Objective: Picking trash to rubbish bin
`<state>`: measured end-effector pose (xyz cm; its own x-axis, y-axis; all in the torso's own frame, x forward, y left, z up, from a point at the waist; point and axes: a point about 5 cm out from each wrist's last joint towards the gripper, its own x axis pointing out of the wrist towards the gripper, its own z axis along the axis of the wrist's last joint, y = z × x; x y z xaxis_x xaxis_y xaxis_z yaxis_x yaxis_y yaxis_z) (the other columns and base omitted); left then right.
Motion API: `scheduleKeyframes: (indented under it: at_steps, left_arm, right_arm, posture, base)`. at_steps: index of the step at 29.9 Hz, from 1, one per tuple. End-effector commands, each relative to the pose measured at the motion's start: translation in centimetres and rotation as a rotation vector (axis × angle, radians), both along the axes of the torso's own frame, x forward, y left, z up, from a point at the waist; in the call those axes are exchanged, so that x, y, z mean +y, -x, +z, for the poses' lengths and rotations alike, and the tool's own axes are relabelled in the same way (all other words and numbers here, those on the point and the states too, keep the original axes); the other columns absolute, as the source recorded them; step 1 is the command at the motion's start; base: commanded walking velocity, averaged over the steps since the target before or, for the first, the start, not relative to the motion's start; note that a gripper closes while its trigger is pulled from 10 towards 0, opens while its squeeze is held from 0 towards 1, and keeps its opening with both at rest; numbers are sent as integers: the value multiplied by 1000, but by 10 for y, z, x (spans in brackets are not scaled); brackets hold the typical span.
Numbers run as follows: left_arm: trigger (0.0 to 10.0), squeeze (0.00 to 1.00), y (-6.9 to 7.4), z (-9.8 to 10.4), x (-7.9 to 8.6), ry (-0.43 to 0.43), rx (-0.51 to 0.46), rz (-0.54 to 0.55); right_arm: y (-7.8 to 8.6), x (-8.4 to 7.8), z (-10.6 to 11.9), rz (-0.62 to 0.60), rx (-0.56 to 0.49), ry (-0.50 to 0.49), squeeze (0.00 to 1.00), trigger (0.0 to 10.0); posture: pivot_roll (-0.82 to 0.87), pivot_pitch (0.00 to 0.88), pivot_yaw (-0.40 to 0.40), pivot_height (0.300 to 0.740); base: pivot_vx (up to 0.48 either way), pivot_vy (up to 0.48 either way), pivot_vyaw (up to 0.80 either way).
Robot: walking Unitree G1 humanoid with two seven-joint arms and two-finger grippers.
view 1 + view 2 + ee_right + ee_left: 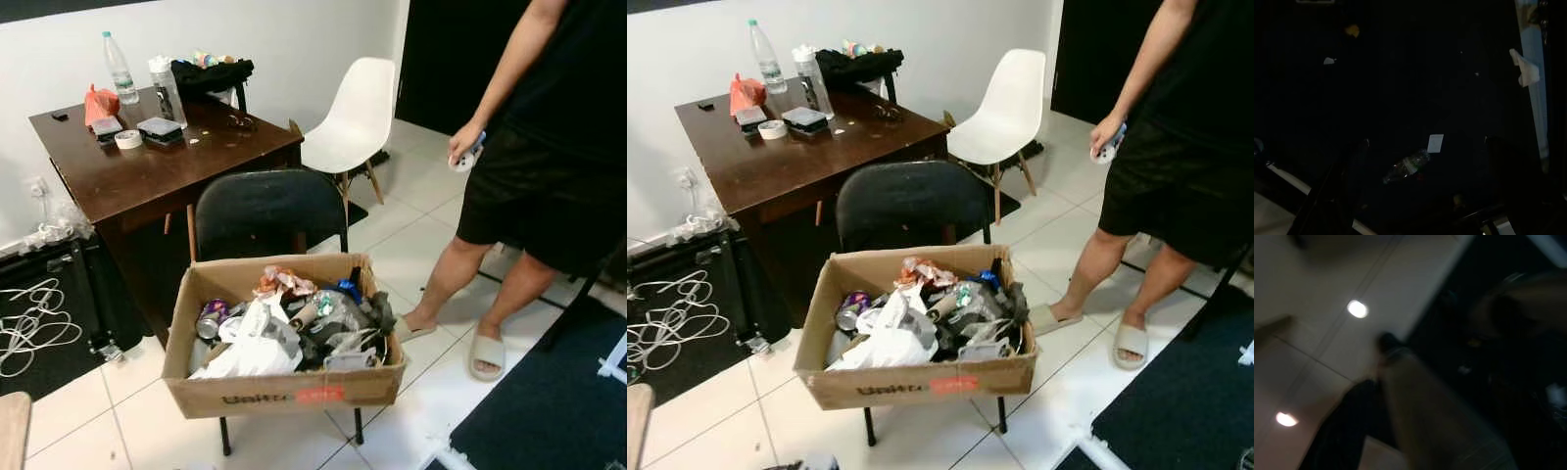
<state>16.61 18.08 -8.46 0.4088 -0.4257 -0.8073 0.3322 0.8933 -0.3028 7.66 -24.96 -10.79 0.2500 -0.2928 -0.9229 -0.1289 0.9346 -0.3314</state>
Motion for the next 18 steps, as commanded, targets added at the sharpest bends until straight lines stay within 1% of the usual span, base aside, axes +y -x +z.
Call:
scheduleKeyframes:
  at_steps: [1,3,4,6,8,12,15,18]
  left_arm:
    - [10000,0,14,-6,12,-112,41,-25]
    - [10000,0,31,-14,18,-210,90,-70]
    - [10000,0,31,-14,18,-210,90,-70]
    - [10000,0,43,-18,20,-260,117,-97]
    - [10000,0,50,-21,18,-279,136,-106]
    - [10000,0,51,-22,15,-275,137,-112]
    - [10000,0,50,-22,8,-307,113,-185]
    - [10000,0,48,-23,6,-325,105,-204]
  right_arm:
    - [1,2,-1,-1,5,-5,0,10000]
    - [0,2,-1,1,5,-4,0,10000]
    - [0,2,-1,1,5,-4,0,10000]
    - [0,1,0,2,5,-3,0,10000]
    - [-1,1,0,3,3,-2,0,10000]
    - [-1,0,0,4,1,-1,0,10000]
    - [-3,0,0,4,-3,-1,0,10000]
    - [-4,1,0,5,-5,-1,0,10000]
  posture:
    - [-266,118,115,740]
    - [-264,115,113,740]
    - [-264,115,113,740]
    - [-264,113,113,740]
    - [-265,111,112,740]
    - [-267,110,114,740]
    - [-266,107,114,740]
    - [-266,105,115,740]
  base:
    - [0,0,0]
    - [0,0,0]
    - [0,0,0]
    - [0,0,0]
    - [0,0,0]
    - [0,0,0]
    - [0,0,0]
    - [0,0,0]
